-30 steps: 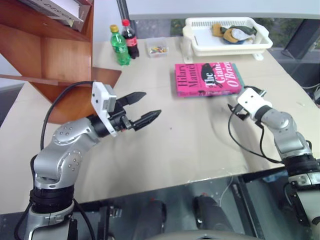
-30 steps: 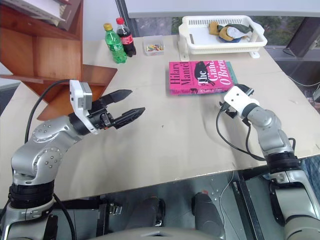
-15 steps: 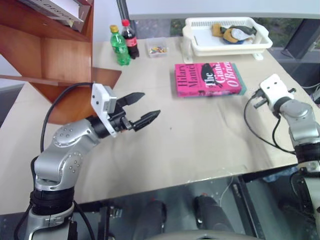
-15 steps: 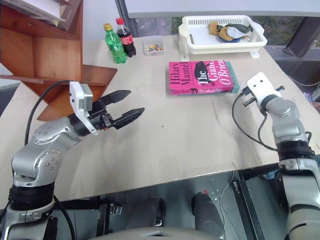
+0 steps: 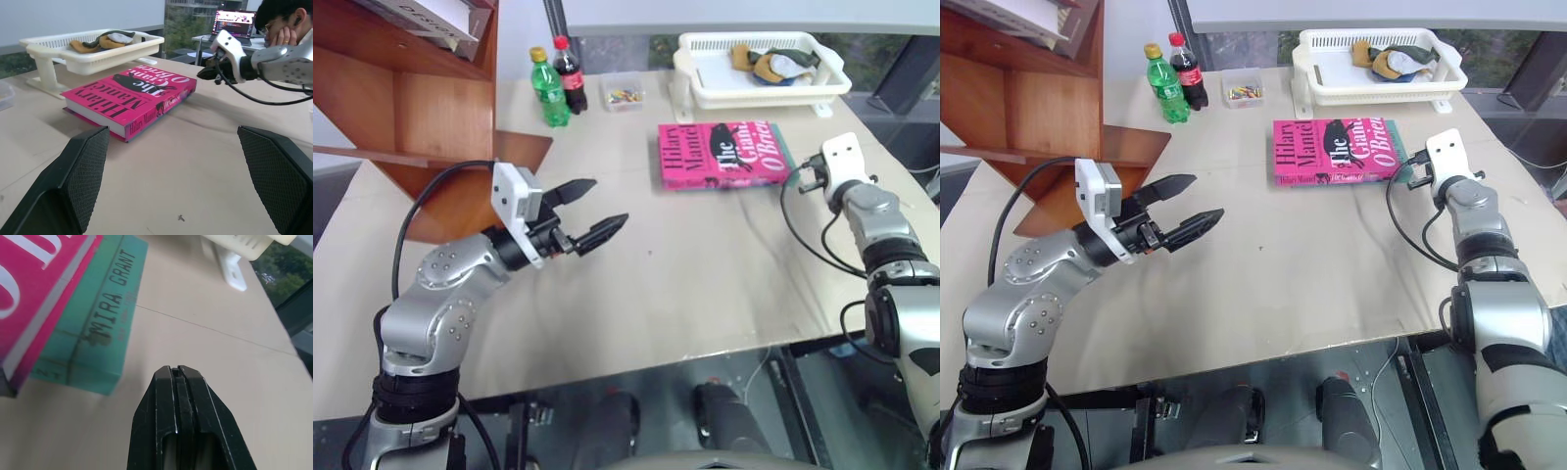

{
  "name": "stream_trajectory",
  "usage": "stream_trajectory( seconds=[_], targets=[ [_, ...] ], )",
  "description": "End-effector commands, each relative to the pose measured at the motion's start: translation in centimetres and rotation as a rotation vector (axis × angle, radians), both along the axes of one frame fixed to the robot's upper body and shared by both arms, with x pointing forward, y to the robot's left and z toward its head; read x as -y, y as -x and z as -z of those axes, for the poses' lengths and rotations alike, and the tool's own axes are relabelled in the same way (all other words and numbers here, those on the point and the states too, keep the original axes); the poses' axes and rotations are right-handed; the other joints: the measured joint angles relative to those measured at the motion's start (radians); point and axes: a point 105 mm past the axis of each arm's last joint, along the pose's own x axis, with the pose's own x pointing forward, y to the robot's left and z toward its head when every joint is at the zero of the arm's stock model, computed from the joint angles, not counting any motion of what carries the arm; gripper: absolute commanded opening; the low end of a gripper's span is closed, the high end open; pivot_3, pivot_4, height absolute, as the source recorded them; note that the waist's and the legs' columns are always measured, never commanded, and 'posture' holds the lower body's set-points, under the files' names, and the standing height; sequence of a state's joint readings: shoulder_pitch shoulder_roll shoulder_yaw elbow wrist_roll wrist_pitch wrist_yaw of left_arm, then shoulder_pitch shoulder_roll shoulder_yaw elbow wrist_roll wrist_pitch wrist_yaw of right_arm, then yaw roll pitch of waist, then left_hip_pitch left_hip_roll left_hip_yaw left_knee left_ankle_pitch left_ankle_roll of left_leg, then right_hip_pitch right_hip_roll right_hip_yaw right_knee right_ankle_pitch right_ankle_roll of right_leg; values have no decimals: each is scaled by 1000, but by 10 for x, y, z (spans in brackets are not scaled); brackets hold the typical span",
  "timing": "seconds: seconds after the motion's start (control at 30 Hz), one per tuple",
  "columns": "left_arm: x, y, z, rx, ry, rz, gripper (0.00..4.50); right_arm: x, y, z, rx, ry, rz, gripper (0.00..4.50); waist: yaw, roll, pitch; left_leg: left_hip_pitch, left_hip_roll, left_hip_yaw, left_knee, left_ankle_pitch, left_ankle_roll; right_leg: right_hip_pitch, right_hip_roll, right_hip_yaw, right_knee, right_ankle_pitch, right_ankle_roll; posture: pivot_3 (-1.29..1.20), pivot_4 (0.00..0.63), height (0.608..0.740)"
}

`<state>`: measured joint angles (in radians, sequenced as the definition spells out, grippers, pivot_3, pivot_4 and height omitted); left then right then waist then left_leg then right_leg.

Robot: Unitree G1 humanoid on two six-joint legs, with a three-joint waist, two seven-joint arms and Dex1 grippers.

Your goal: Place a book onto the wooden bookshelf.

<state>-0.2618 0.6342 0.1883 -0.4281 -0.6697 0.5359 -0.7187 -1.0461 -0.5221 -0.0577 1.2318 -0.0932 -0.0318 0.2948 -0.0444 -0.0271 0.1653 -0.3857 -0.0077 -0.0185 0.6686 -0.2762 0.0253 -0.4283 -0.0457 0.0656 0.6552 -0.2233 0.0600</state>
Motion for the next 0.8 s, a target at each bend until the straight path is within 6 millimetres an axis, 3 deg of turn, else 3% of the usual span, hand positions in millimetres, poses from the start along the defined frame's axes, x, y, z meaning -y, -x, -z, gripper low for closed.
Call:
stream_trajectory(
  seconds=[0.03,0.8],
  targets=[
    [-1,7,-11,52,1,-10,4500,-3,-4,-14,57,-28,0,35,0,0,0,0,0,0,0,0,0,0,0,0,0,0,0,0,150,740],
    [-6,10,-10,51,8,-45,4500,-55,-2,-11,76,-160,-309,35,-2,1,1,0,-1,-2,0,0,0,0,-1,-2,1,0,0,0,150,740]
  ],
)
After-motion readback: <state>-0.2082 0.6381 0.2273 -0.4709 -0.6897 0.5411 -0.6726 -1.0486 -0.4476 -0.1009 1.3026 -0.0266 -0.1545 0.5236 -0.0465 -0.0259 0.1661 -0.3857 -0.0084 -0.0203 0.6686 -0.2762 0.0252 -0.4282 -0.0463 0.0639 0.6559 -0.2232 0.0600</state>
